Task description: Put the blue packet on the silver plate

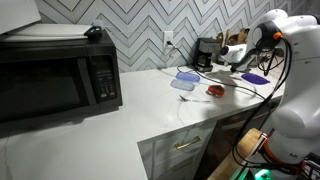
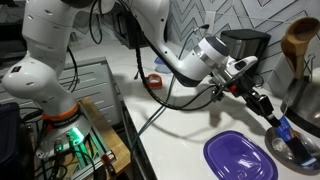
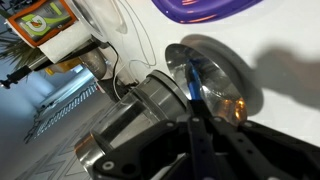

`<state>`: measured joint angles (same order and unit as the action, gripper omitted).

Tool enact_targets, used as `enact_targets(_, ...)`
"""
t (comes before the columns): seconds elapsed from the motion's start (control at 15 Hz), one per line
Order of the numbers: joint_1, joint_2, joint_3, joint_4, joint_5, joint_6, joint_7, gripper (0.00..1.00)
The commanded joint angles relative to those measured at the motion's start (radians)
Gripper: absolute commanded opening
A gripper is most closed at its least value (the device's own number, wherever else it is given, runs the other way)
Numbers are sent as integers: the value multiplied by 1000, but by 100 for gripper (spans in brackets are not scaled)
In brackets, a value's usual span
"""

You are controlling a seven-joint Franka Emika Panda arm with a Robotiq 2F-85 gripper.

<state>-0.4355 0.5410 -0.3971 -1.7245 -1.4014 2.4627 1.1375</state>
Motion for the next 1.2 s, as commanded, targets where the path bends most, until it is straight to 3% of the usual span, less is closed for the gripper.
enact_targets(0.0, -33, 3, 19, 18, 3, 44, -28, 34)
enact_targets(0.27, -57, -58, 49, 0, 144, 37, -174, 63)
enact_targets(0.53, -82, -156, 96, -53, 456, -20, -484, 94)
enact_targets(0.6, -114, -180, 138, -50, 522, -54, -560, 99)
enact_targets(0.87, -140, -261, 181, -31, 800, -221, -844, 100)
enact_targets(0.93, -80, -273, 117, -18, 887, -275, -917, 100)
enact_targets(1.13, -61, -335, 95, 4, 1057, -448, -1078, 100)
